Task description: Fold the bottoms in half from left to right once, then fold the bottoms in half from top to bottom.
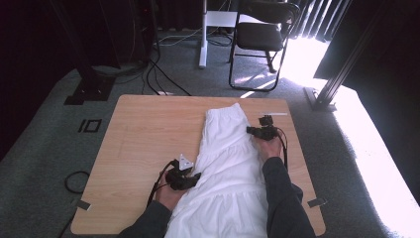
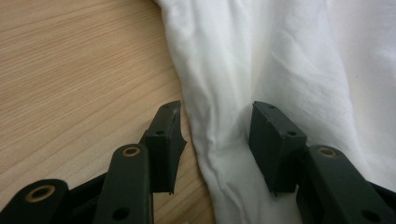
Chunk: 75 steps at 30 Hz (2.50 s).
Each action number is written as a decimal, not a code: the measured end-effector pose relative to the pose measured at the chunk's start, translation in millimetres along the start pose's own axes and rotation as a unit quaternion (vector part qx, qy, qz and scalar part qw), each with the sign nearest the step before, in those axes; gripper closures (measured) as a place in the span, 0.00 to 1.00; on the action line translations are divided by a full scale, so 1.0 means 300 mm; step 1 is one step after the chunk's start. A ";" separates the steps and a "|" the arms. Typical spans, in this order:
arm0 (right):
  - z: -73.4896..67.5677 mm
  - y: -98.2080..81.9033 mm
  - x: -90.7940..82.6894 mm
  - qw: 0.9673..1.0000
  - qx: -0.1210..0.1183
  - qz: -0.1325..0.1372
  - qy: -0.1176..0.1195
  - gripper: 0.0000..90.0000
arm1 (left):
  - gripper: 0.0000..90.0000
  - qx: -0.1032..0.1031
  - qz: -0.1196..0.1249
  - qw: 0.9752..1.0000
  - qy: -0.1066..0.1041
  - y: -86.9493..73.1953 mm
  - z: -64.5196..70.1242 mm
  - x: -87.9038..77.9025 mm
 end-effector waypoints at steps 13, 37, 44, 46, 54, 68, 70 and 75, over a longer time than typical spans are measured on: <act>0.040 -0.105 0.067 0.993 -0.017 -0.051 -0.107 0.93 | 0.59 0.016 -0.001 1.000 0.003 0.054 -0.012 -0.003; 0.005 -0.179 0.028 0.995 -0.020 -0.011 -0.102 0.89 | 0.57 -0.004 0.013 1.000 0.023 0.263 -0.107 0.132; 0.004 -0.181 0.026 0.995 -0.015 -0.010 -0.102 0.89 | 0.56 -0.011 0.011 1.000 0.021 0.271 -0.117 0.148; 0.003 -0.182 0.026 0.995 -0.014 -0.009 -0.103 0.89 | 0.56 -0.014 0.012 1.000 0.019 0.274 -0.117 0.153; 0.011 -0.178 0.024 0.996 0.004 -0.010 -0.089 0.86 | 0.53 -0.028 0.016 0.999 0.021 0.288 -0.120 0.175; 0.059 -0.095 0.028 0.994 0.070 -0.005 -0.082 0.48 | 0.44 -0.069 -0.013 0.997 0.023 0.371 -0.167 0.259; 0.060 -0.092 0.034 0.994 0.074 -0.007 -0.081 0.47 | 0.43 -0.079 -0.011 0.997 0.012 0.378 -0.163 0.274; 0.045 -0.085 0.063 0.994 0.057 -0.024 -0.094 0.46 | 0.40 -0.074 -0.002 0.997 -0.004 0.402 -0.131 0.290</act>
Point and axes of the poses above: each handheld gripper's, and its own axes: x roughly forward along the jaws, y roughly out of its top, z roughly to its right, the point moved 2 cm from there along x, roughly forward along the jaws, and after that the axes turned 4 degrees about z, right-handed, at the moved point
